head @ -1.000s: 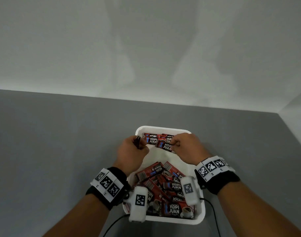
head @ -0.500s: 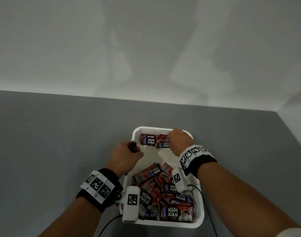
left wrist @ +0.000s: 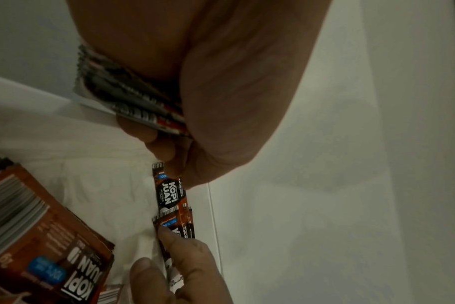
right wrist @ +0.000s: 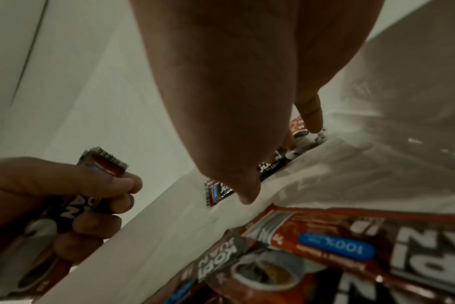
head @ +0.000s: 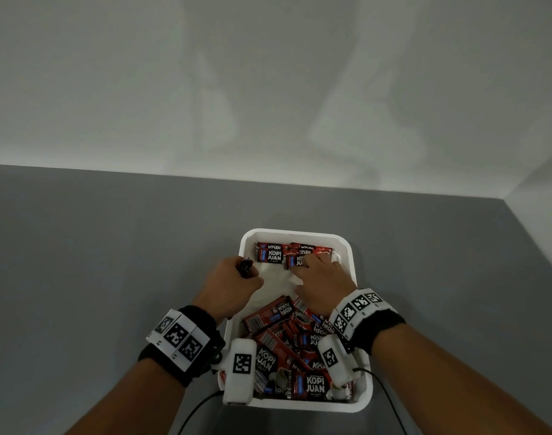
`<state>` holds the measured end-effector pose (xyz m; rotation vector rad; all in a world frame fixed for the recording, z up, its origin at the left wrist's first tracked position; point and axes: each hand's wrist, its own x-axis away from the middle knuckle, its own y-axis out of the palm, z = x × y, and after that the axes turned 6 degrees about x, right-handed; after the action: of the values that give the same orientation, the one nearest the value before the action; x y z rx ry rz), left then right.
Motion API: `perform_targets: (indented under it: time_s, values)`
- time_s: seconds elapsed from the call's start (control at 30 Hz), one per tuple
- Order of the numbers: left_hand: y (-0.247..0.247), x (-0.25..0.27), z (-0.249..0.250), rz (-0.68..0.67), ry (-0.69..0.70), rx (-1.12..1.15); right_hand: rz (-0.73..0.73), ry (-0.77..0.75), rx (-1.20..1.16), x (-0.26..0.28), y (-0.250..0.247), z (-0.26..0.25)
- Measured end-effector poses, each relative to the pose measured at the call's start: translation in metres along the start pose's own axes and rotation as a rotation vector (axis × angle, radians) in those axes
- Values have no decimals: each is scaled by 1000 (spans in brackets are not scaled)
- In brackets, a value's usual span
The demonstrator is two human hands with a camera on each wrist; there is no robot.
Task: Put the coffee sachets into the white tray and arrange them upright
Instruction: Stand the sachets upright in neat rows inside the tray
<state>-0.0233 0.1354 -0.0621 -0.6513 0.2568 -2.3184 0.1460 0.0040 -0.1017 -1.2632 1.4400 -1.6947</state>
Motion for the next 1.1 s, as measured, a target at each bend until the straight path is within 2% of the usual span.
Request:
perform_targets:
  time_s: [0.33, 0.53, 0.67, 0.77, 0.87, 0.93, 1.1]
  values:
    - [3, 5, 8, -9, -4, -47, 6, 68, 35, 4, 3, 0]
    - [2, 4, 13, 26, -115, 234, 15, 73, -53, 7, -6, -1]
    - [4, 3, 15, 11, -146, 569, 22, 98, -331, 12, -27, -4]
    - [7, 3, 18, -16, -80, 741, 104, 121, -756, 18, -49, -14]
    - [12, 1, 22, -32, -47, 869, 81, 101, -1127, 25, -63, -27]
    - [15, 0, 26, -30, -39, 908, 125, 65, -1177, 27, -66, -29]
    - [10, -4, 24, 48, -33, 855, 254, 122, -1026, 25, -71, -17]
